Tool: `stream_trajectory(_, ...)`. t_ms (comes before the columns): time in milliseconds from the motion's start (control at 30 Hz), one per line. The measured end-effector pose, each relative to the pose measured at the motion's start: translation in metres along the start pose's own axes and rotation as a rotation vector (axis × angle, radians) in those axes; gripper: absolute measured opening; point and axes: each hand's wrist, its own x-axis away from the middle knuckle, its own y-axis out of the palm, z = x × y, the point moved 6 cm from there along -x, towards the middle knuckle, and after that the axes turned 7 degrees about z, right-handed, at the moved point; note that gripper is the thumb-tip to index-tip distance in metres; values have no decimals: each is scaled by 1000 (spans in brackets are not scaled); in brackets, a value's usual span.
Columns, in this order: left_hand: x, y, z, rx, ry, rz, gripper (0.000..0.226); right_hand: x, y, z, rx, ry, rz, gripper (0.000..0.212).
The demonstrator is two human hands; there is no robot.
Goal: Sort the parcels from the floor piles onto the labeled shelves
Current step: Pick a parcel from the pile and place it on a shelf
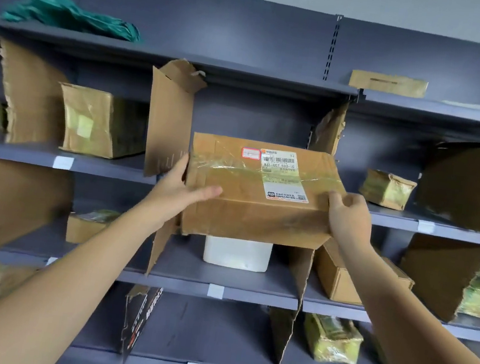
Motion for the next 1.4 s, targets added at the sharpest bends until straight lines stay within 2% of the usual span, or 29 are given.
stream_trajectory(67, -22, -10, -9, -57, 24, -79, 120, -4, 13, -11, 14, -18, -5, 54)
stream_trajectory(200, -61, -20, -28, -178, 67, -173, 121, -21, 38, -23, 53, -53, 2, 56)
stream_trajectory(267, -78, -22, -31, -161, 98, -142, 107, -32, 50, -29, 58, -68, -5, 57)
stream_trajectory(333, -92, -22, -31, -99, 111, -99, 81, -45, 60, -36, 45, -94, 3, 59)
stream_trajectory(400, -104, -21, -29, -62, 123, -66, 67, -57, 68, -42, 26, -118, 0, 58)
stream_trajectory(533, -138, -15, -26, -45, 141, 45, 75, -86, 88, -49, 18, -168, -27, 56)
stream_trajectory(767, -185, -5, -34, -78, 164, 162, 80, -125, 121, -43, 122, -227, -94, 77)
stream_trajectory(933, -208, 1, -42, -112, 234, 249, 57, -145, 143, -37, 175, -230, -94, 71)
stream_trajectory(1200, -256, 4, -56, -247, 222, 220, 49, -170, 179, -28, 147, -198, -48, 72)
stream_trajectory(1400, -285, 9, -70, -253, 186, 184, 50, -183, 202, -22, 160, -169, -5, 68)
